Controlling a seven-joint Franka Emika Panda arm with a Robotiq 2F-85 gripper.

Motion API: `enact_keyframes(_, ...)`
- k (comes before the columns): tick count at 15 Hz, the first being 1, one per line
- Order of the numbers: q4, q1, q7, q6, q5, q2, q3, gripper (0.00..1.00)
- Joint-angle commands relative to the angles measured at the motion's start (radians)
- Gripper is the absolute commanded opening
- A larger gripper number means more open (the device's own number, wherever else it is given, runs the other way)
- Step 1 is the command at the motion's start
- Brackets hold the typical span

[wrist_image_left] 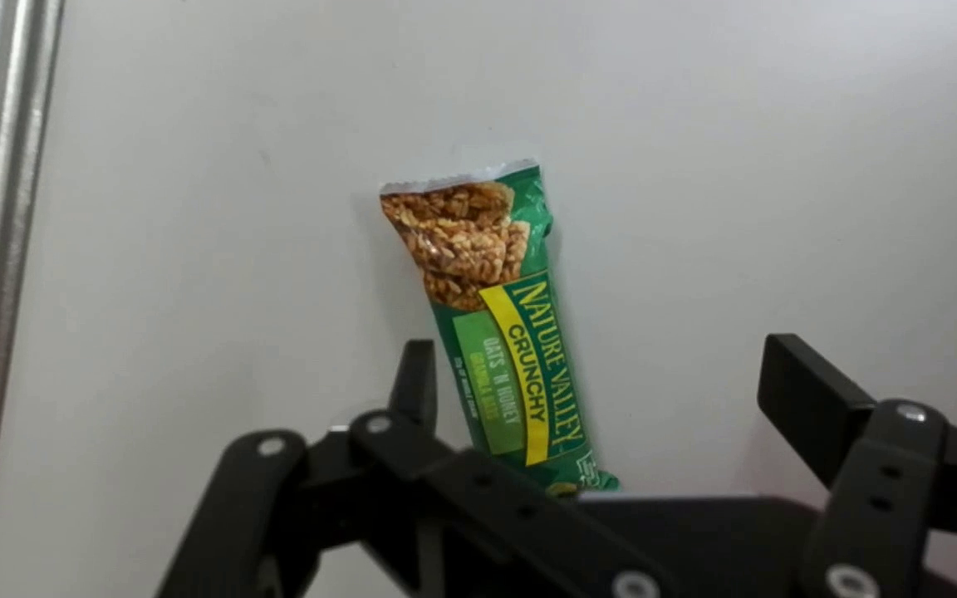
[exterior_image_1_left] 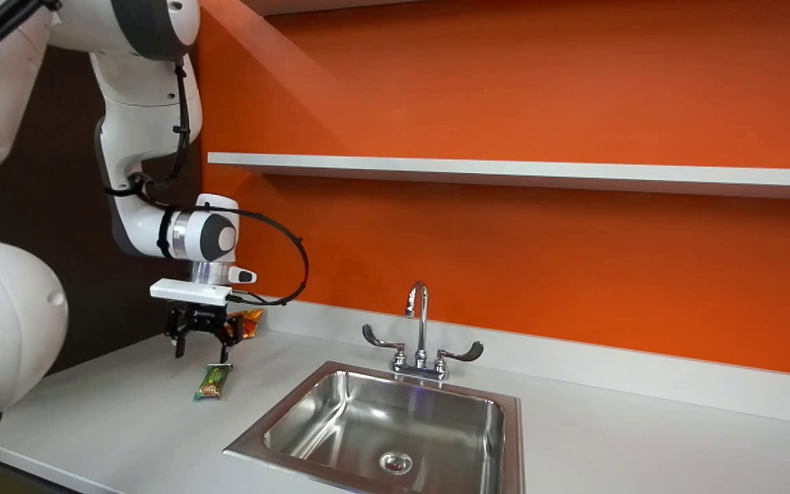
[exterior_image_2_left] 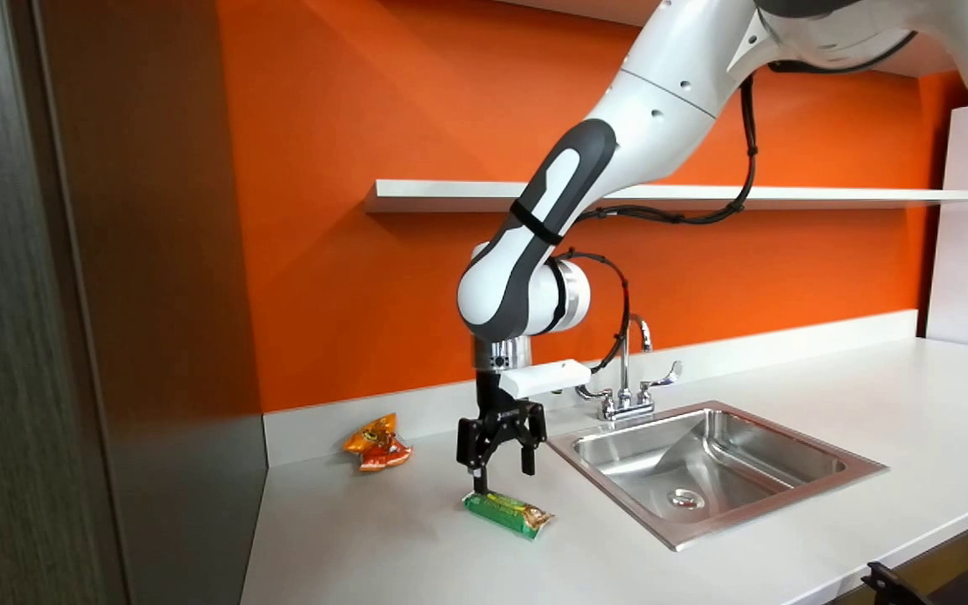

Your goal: Pick up a pack of snack and put it in the sink

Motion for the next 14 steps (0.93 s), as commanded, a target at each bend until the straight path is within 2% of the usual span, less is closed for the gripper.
enact_keyframes(1, 0.004, -0.006, -0.058, 0.013, -0.028, 0.002, 0.014, 1.00)
enact_keyframes(14, 0.056, 0.001, -0.084, 0.030, -0.089, 0.078, 0.003, 1.00)
